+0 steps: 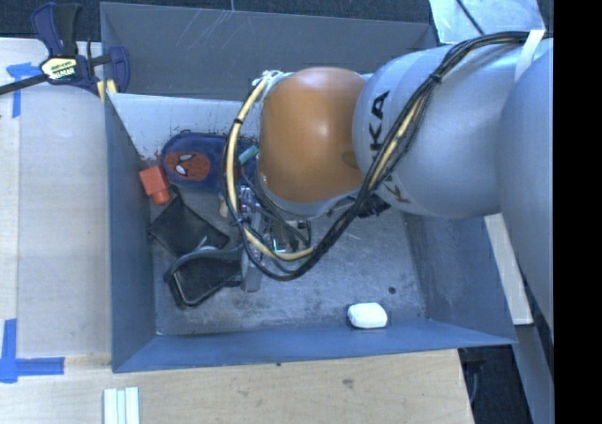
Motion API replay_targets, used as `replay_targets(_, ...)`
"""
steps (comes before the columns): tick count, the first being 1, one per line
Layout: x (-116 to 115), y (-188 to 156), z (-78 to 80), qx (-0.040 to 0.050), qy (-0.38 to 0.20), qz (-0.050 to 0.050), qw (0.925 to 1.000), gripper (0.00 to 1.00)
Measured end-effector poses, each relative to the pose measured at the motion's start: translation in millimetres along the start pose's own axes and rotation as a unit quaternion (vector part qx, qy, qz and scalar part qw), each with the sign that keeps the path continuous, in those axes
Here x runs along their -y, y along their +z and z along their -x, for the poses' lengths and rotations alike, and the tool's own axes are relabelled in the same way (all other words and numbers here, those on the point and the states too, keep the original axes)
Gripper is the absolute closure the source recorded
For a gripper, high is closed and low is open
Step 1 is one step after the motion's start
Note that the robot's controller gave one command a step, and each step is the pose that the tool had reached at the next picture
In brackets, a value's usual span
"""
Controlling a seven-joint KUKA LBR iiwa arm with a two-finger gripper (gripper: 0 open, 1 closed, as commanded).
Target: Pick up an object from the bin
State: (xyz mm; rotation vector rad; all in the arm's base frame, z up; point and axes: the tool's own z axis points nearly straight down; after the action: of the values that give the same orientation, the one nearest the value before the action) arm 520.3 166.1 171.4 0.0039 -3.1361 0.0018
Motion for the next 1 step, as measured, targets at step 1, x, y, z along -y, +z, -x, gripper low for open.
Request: replay_targets(1,-18.4,99.6,12.0,-0.0078,0.012,-0.003,0.9999,0.00)
